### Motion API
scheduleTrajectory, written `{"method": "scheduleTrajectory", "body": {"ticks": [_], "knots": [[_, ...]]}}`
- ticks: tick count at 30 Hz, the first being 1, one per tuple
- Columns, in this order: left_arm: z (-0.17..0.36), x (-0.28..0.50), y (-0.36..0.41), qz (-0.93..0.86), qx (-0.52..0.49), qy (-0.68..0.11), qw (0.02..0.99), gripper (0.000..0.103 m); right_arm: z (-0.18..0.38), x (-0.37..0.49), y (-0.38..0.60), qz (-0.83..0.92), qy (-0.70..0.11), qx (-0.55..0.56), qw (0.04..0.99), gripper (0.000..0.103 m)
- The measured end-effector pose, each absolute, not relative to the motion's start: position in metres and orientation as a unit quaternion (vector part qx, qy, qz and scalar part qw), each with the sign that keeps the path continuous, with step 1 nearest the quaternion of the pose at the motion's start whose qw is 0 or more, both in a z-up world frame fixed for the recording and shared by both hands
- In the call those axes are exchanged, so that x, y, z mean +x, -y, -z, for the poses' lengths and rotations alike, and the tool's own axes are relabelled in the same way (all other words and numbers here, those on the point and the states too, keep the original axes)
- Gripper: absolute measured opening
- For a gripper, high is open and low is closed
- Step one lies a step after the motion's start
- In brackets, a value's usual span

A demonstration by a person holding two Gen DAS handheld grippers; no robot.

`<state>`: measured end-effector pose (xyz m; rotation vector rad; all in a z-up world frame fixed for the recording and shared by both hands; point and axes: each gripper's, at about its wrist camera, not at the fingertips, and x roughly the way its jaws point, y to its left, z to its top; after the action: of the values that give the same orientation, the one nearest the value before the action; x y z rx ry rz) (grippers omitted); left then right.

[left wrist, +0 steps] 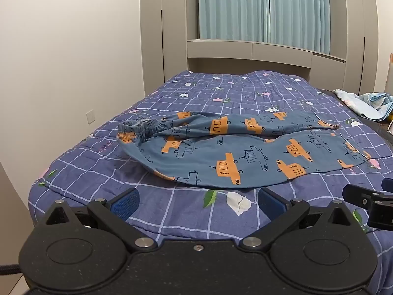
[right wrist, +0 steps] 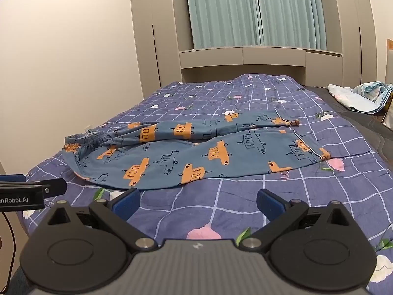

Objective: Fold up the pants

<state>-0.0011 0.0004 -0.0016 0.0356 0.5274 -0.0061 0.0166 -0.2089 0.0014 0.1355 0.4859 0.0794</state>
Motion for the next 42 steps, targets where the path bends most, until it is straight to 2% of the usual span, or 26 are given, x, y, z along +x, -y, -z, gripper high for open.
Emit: {"method": "scheduleTrajectory", "body": {"ticks": [42], "knots": [[0.0008,-0.0009,0.002,0.002,0.019,-0.262,0.965,0.102,0.0011,0.0161,0.2111,-0.037,-0.244,0.068,0.967,0.103]]}}
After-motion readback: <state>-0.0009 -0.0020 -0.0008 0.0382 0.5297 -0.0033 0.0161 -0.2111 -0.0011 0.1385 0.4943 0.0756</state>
